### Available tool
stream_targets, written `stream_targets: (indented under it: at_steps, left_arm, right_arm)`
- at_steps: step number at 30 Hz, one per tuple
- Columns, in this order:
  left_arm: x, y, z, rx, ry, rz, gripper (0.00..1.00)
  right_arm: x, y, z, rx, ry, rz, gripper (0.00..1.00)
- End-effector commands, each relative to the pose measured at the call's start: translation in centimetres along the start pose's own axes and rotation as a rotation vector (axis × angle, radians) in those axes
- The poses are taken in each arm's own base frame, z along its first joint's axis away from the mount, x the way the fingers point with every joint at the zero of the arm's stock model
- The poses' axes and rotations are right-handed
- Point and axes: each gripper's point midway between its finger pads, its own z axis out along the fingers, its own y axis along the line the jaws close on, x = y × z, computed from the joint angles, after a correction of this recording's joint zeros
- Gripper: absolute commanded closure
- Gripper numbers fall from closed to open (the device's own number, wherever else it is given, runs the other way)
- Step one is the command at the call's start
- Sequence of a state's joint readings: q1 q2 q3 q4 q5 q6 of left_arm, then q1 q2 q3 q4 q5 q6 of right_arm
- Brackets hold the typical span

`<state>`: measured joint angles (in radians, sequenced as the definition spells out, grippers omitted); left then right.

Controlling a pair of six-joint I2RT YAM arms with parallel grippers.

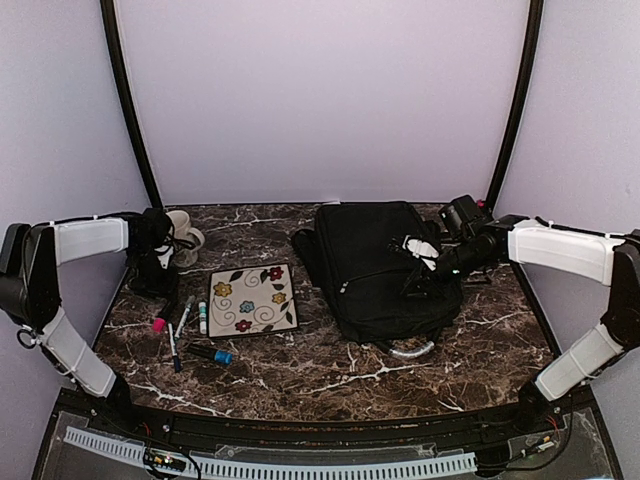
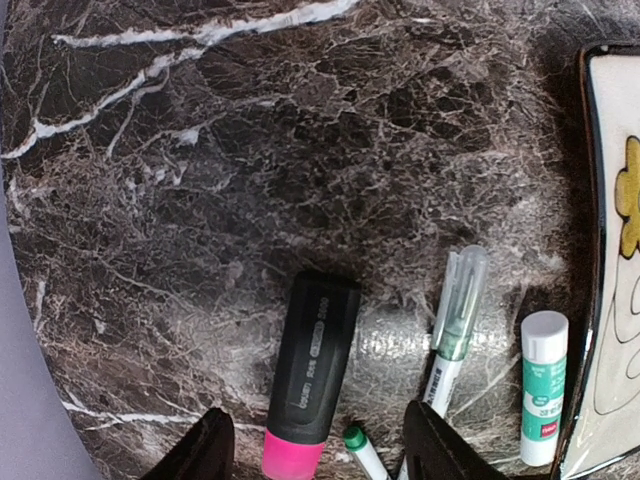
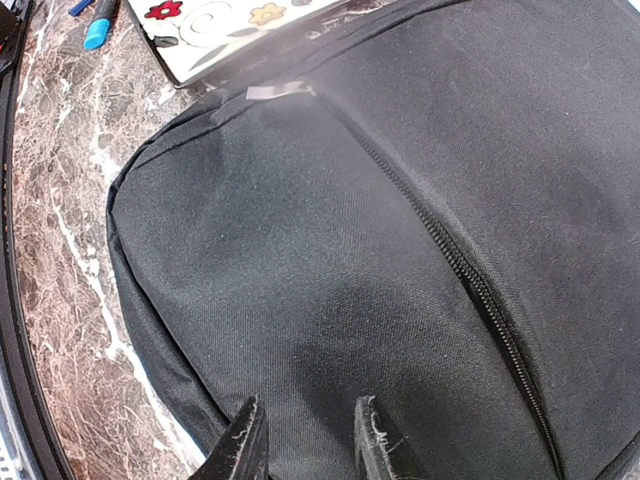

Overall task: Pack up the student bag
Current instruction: Pick up the pen at the corner of the board.

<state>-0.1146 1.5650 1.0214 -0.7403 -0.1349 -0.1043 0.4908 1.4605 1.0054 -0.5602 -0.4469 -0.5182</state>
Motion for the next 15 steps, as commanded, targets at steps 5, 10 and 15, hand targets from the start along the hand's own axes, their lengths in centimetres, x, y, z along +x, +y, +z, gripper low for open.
stream_targets:
  at_steps: [5,10,15]
  left_arm:
    - [1.0,1.3,2.6,-0.051,0.064,-0.017,0.44]
    - [1.2,2.0,3.3,-0.07,0.083,-0.034,0.46]
    - [1.4,1.9,3.9,-0.048,0.105,-0.041,0.53]
  right_arm:
    - [0.2,-0.1,-0.3,0.023,-0.006,-0.019,0.7]
    - [0.4,-0.2,-0.1,0.022,0.004,-0.016,0.7]
    - [0.6,-0.2,0.1,0.02,0.011,-0.014,0.7]
